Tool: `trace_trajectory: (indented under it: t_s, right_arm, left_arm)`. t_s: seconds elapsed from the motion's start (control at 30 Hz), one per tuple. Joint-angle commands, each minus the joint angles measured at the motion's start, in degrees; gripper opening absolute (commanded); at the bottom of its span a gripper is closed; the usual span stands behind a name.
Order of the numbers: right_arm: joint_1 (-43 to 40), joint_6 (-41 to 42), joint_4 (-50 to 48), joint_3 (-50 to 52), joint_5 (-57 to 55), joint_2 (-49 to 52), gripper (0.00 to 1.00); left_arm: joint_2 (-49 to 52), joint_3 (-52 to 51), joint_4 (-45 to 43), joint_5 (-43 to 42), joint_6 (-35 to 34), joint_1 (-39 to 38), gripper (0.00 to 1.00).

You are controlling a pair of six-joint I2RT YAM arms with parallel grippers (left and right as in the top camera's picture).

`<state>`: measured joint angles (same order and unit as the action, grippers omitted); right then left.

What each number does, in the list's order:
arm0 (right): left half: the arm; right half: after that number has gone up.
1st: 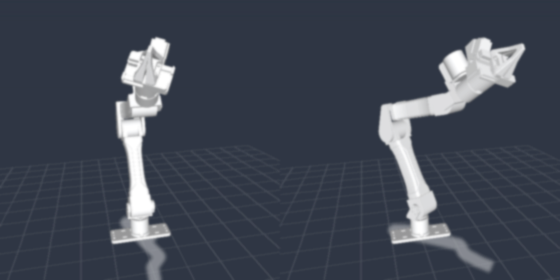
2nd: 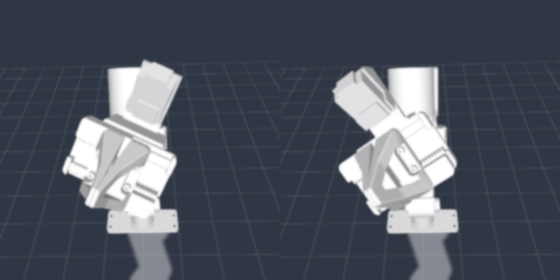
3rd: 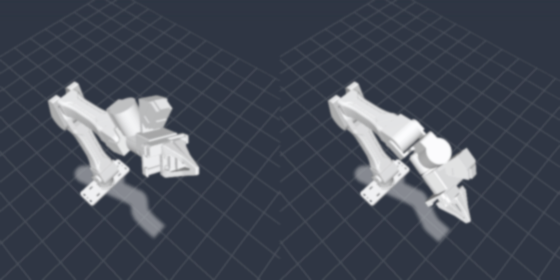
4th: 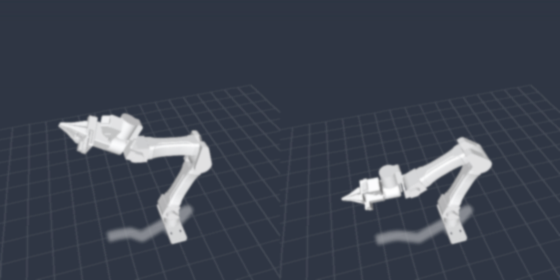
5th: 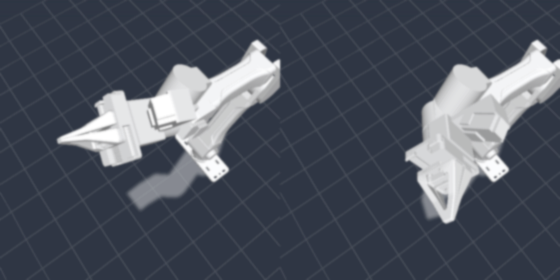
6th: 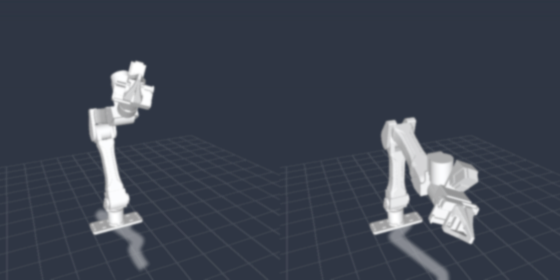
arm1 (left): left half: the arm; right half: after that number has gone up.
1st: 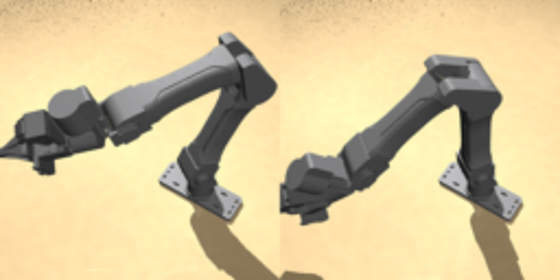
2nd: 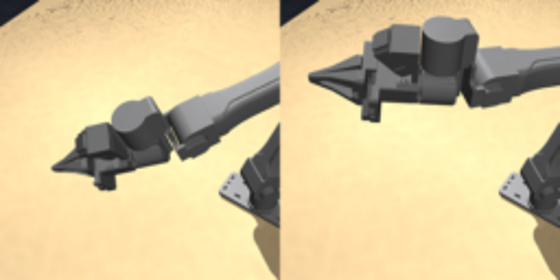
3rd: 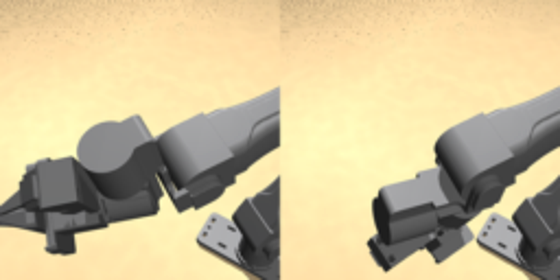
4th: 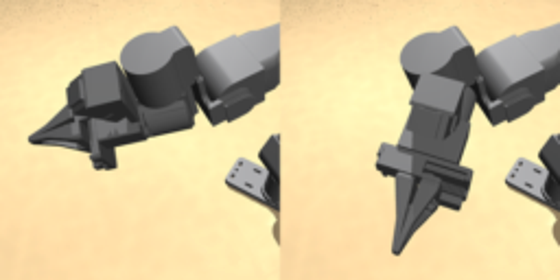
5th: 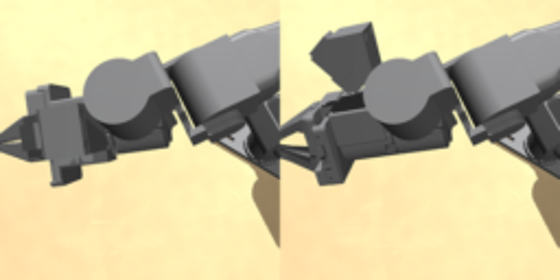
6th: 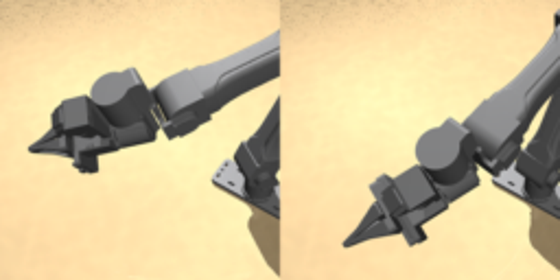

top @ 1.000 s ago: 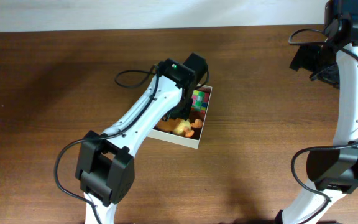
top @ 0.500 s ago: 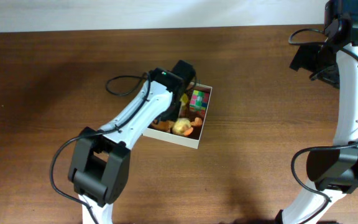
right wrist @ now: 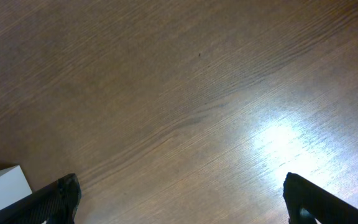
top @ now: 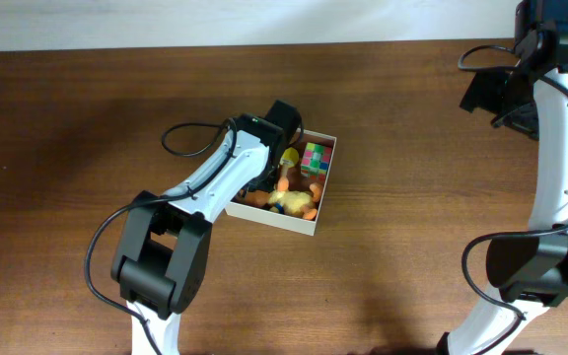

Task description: Pack container

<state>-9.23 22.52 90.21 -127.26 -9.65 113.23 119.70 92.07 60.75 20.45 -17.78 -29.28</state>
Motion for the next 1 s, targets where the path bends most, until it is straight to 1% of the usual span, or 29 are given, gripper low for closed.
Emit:
trace_trajectory:
  t_s: [0.0, 0.17, 0.33, 0.53, 0.97]
  right_arm:
    - [-0.15, 0.7, 0.0, 0.31, -0.92, 0.39, 0.99]
    - [-0.15, 0.7, 0.0, 0.31, -0.92, 0.39, 0.99]
    - [-0.15, 0.7, 0.0, 0.31, -0.92, 0.39, 0.99]
    - [-0.15, 0.7, 0.0, 0.31, -0.92, 0.39, 0.99]
    - [-0.15, 0.7, 0.0, 0.31, -0.92, 0.39, 0.99]
  left_arm:
    - [7.15, -3.04, -2.38, -6.69, -0.83, -0.26, 0.02]
    - [6.93, 0.22, 0.9, -6.69, -0.83, -0.17, 0.02]
    - [5.38, 6.43, 5.95, -6.69, -0.81, -0.17, 0.02]
    - [5.18, 10.99, 9.97, -6.67, -0.79, -0.17, 0.02]
    - [3.93, 18.08, 14.93, -6.71, -0.48, -0.61, 0.02]
